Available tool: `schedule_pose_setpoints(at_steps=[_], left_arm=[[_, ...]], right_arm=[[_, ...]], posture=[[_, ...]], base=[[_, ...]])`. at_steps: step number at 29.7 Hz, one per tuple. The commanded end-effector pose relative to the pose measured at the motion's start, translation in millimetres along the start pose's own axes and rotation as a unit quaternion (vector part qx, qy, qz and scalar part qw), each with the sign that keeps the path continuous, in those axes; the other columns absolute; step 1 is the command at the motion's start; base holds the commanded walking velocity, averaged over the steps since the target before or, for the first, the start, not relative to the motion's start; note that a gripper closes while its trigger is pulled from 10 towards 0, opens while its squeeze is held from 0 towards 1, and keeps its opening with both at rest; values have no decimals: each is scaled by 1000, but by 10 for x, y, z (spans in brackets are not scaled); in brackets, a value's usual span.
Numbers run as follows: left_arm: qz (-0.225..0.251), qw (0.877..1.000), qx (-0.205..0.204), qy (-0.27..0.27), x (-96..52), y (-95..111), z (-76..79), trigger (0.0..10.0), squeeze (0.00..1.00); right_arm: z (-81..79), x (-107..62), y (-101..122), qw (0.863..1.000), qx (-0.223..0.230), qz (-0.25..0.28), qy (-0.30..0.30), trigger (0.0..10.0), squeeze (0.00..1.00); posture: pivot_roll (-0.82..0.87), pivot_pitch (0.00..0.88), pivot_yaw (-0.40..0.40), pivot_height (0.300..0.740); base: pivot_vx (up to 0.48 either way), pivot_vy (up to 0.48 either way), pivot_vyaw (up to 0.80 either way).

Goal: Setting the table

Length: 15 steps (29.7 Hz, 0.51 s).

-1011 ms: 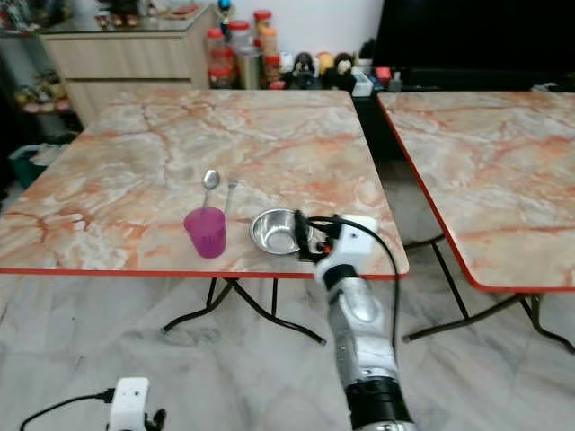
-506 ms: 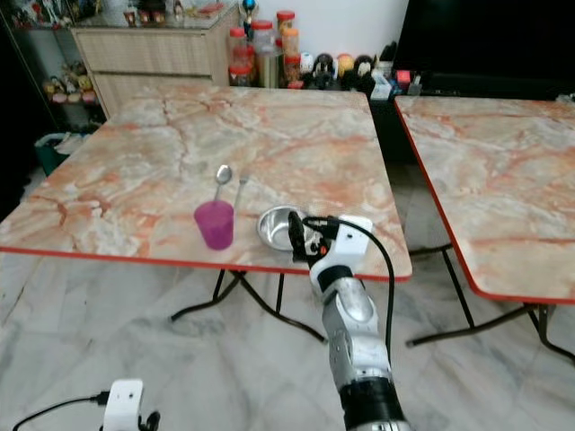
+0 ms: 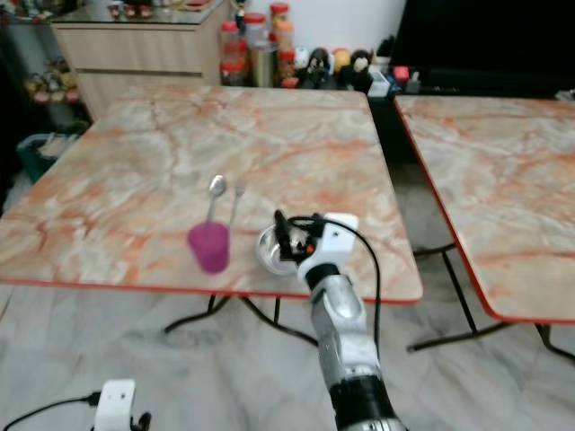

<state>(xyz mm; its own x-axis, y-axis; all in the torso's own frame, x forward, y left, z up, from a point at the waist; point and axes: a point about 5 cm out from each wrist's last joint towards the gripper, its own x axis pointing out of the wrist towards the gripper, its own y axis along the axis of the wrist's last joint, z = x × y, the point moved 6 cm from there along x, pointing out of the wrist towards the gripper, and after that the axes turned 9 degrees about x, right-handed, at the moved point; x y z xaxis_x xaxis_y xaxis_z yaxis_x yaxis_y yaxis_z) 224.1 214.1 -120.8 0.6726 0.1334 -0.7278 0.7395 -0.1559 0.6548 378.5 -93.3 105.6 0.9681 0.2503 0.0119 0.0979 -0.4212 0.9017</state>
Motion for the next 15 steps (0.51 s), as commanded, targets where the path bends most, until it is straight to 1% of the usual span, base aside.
schedule_pose_setpoints(at_steps=[1, 3, 5, 9, 15], left_arm=[[-10, 1000, -5, -1, -19, -79, 10, 10000, 0], [-10, 1000, -4, -2, -19, -78, 13, 10000, 0], [-10, 1000, -4, -2, -19, -77, 13, 10000, 0], [-10, 1000, -4, -1, -19, -76, 15, 10000, 0], [-6, 1000, -5, 0, -18, -63, 15, 10000, 0]], right_arm=[[-88, 39, 55, 1000, -2, 9, 11, 10000, 0], [-87, 38, 53, 1000, -1, 9, 11, 10000, 0], [-73, 35, 49, 1000, 11, 10, 5, 10000, 0], [-67, 33, 44, 1000, 12, 8, 5, 10000, 0], [-82, 28, 30, 1000, 13, 1, 11, 10000, 0]], posture=[[-34, 0, -30, 740], [-34, 0, -30, 740], [-33, 0, -31, 740], [-35, 0, -30, 740], [-34, 0, -30, 740]], base=[[274, 0, 800], [274, 0, 688], [276, 0, 0], [251, 0, 0], [0, 0, 0]])
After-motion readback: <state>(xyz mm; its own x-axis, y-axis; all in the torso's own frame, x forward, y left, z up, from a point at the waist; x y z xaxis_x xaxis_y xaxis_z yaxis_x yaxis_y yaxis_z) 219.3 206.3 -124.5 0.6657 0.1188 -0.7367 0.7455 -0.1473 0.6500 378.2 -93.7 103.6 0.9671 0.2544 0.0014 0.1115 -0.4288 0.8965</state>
